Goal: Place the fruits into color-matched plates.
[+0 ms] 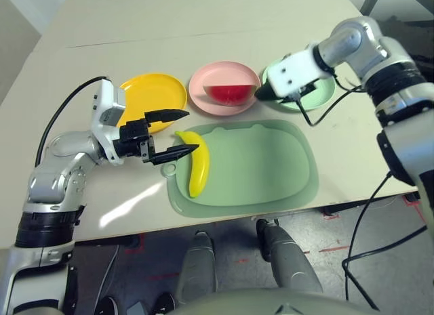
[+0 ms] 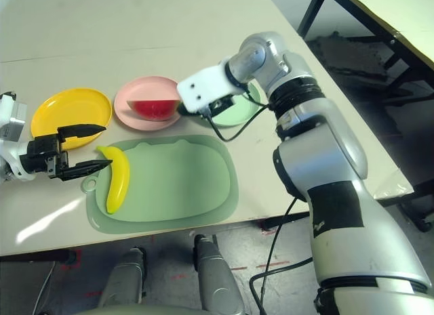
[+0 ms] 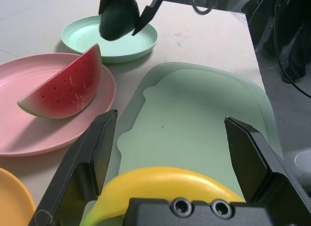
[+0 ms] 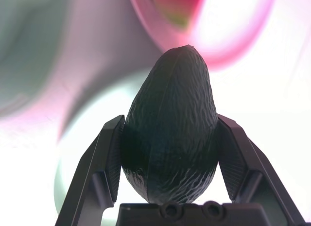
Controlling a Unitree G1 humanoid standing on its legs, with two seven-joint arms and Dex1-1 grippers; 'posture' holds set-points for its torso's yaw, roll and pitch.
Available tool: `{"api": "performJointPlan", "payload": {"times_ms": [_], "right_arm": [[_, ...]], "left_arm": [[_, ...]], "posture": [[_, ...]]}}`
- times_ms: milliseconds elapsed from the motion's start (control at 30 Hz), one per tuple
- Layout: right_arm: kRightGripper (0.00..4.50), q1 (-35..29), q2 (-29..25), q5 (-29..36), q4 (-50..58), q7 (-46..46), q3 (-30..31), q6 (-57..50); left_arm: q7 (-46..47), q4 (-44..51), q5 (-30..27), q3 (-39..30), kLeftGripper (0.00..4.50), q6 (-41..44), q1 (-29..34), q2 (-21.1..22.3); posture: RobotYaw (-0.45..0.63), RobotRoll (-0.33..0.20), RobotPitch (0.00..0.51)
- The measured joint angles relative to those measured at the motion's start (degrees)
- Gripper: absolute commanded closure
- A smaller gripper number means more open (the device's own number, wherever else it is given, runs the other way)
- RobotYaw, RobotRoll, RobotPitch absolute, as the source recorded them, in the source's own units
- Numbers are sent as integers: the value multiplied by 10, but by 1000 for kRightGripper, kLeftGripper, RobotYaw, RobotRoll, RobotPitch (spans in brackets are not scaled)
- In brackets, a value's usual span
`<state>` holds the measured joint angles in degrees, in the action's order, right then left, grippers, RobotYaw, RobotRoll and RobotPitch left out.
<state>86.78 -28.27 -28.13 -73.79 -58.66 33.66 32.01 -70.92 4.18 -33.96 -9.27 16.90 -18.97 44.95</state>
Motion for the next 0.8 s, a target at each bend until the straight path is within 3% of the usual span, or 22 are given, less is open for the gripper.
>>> {"api": "performJointPlan", "payload": {"times_ms": [167, 367, 500, 800], "right_arm": [[1501, -15, -2, -52, -24, 83, 4, -43], [1501, -41, -4, -88, -34, 114, 10, -59], [77, -41, -4, -87, -34, 110, 9, -59], [34, -20, -21, -45, -25, 48, -47, -55]], "left_arm": [[-4, 2, 0, 4, 0, 0, 0, 0], [-4, 5, 0, 4, 0, 0, 6, 6], [-4, 11, -1, 4, 0, 0, 10, 7], [-10, 10, 6, 4, 0, -19, 8, 9]], "posture": [[-30, 0, 240], [-15, 0, 240], [-16, 0, 239], [-9, 0, 234]]}}
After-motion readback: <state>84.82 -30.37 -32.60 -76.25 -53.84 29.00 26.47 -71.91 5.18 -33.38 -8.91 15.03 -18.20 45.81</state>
